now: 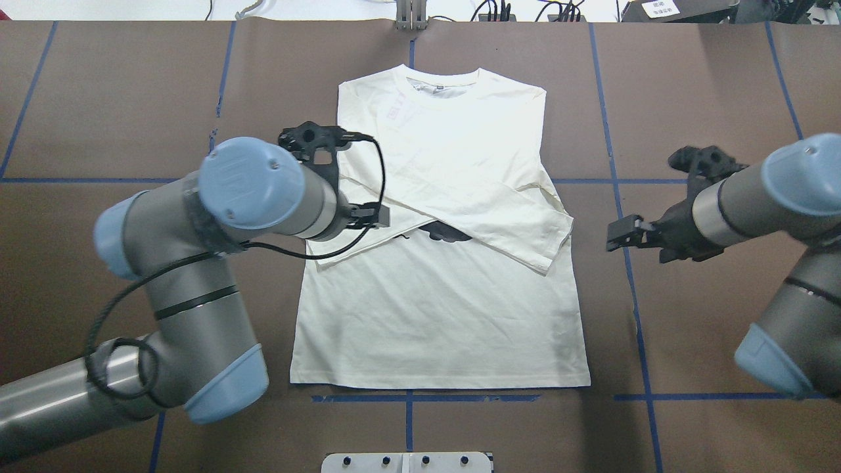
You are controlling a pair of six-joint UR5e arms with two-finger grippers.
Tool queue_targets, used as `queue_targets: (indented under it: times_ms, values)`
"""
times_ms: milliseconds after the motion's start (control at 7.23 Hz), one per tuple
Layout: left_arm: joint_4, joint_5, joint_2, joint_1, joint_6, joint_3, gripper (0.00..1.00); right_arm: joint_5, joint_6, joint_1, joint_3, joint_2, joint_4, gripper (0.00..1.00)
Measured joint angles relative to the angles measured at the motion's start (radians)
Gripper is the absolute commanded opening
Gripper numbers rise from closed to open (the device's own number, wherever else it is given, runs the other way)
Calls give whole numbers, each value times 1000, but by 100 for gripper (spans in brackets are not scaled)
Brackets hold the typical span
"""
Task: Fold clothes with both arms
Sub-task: 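Carry the sleeve with the left gripper across the shirt front and release, then move both grippers to the hem corners nearest the robot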
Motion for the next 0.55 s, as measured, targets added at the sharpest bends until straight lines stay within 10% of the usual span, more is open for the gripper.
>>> queue_targets:
  times_ms: [553]
  values:
    - [16, 1, 139, -11, 42, -157, 100, -252, 261, -365, 50, -13, 1, 100]
